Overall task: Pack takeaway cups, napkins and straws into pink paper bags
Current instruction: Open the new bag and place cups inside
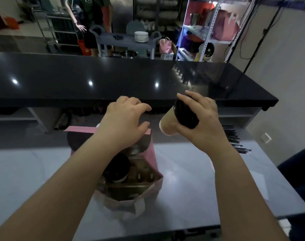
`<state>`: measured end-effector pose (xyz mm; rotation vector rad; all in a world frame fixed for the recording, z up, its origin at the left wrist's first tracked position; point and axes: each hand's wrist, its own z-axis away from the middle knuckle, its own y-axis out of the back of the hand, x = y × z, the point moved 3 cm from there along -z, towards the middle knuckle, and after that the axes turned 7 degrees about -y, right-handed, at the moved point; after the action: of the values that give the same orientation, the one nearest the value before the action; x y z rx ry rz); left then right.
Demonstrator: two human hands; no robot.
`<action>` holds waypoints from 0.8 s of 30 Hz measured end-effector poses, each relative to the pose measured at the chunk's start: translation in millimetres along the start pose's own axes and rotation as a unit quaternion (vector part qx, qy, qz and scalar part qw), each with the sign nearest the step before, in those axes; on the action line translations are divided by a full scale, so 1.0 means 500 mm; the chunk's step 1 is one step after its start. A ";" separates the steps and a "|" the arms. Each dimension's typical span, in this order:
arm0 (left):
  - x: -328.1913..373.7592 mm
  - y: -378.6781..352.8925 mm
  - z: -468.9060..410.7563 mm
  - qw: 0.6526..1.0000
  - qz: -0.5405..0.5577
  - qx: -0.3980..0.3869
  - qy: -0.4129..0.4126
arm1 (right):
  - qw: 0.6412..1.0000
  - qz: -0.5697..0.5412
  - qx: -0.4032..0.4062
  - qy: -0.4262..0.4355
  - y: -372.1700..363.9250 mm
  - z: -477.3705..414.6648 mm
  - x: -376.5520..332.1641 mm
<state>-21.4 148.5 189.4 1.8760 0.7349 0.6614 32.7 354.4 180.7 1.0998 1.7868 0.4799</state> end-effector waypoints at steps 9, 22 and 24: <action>-0.118 0.012 0.138 0.985 0.167 0.012 -0.049 | 0.999 0.027 0.043 0.018 -0.020 0.048 -0.162; -0.162 -0.006 0.185 0.985 0.110 -0.042 -0.123 | 0.996 0.072 0.048 0.028 -0.083 0.119 -0.298; -0.165 -0.016 0.187 0.983 0.127 -0.069 -0.116 | 0.995 0.085 0.040 0.019 -0.091 0.127 -0.297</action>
<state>-11.2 35.7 136.7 1.8945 0.2943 0.6220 88.1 196.5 195.3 1.3133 1.7657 0.5384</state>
